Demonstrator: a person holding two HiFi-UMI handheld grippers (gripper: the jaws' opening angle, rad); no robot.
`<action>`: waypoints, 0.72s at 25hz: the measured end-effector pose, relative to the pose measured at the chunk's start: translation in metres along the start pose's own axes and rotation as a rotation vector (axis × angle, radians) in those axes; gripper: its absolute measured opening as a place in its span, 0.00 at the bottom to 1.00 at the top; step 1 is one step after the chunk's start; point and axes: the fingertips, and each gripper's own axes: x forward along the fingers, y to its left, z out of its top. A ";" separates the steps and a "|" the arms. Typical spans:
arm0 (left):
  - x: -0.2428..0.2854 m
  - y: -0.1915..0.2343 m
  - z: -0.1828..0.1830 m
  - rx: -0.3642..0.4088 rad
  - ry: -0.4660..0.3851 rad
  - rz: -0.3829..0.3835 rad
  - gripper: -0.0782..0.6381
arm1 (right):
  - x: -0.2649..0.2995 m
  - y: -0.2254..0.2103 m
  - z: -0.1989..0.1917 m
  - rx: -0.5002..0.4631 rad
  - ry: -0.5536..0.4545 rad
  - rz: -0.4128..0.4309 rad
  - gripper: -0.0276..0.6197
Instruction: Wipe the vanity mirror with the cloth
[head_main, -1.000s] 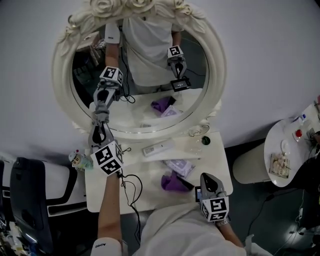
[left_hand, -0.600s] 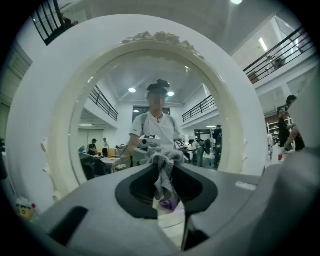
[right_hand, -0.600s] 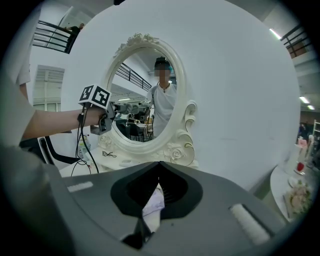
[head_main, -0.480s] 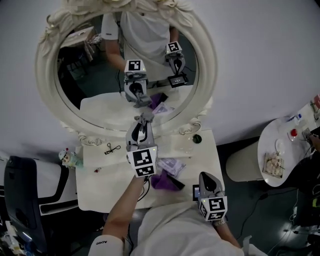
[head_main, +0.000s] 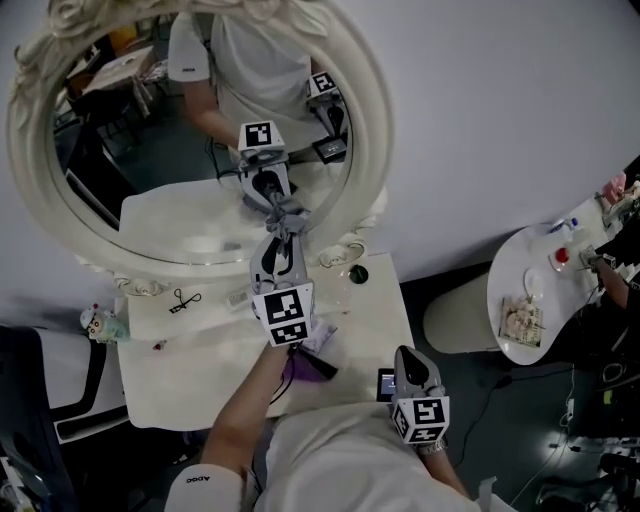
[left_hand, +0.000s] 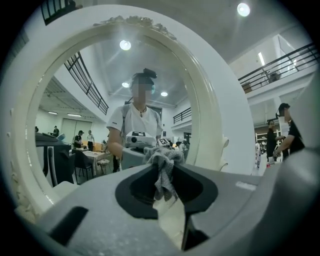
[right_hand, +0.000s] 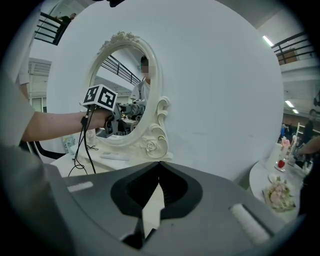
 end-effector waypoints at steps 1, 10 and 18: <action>-0.003 0.009 0.001 -0.003 -0.005 0.020 0.22 | 0.000 -0.001 -0.001 0.000 0.004 0.000 0.05; -0.043 0.125 -0.008 0.048 0.019 0.219 0.22 | 0.017 0.039 -0.001 -0.045 0.020 0.110 0.05; -0.084 0.236 -0.020 0.065 0.067 0.418 0.22 | 0.018 0.051 0.001 -0.030 0.029 0.110 0.05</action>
